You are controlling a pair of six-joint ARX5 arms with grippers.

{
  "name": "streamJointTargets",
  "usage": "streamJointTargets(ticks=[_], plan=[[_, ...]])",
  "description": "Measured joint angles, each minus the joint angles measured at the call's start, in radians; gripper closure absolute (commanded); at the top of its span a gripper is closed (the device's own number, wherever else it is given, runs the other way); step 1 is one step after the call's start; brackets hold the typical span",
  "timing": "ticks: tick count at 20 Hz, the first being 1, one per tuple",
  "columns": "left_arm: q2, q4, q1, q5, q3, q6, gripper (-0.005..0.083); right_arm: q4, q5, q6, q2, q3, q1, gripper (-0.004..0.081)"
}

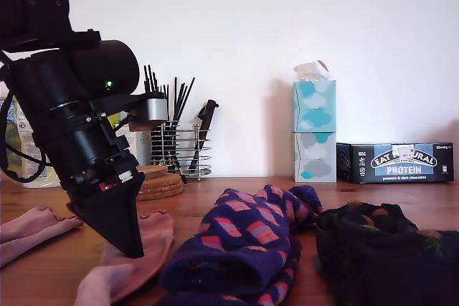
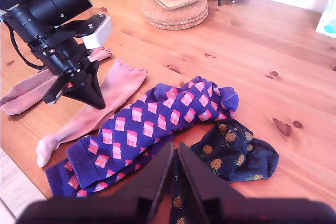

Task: Pair up the socks based on colour and pattern, by placing each sock on top of its pair

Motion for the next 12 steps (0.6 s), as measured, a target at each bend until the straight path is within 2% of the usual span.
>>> streamJointTargets(ticks=[2, 5, 9, 12], plan=[[0.0, -0.095, 0.0, -0.003, 0.025, 0.0, 0.0795, 0.0, 0.0, 0.0, 0.0, 0.0, 0.0, 0.0783], [-0.035, -0.132, 0.0, -0.011, 0.028, 0.0, 0.0795, -0.002, -0.02, 0.0, 0.0, 0.0, 0.0, 0.0783], [-0.228, -0.128, 0.0, -0.055, 0.048, -0.031, 0.0795, -0.013, -0.047, 0.0, 0.0, 0.0, 0.0, 0.0783], [-0.336, -0.148, 0.023, -0.082, 0.068, -0.099, 0.0795, -0.012, -0.048, 0.0, 0.0, 0.0, 0.0, 0.0783]])
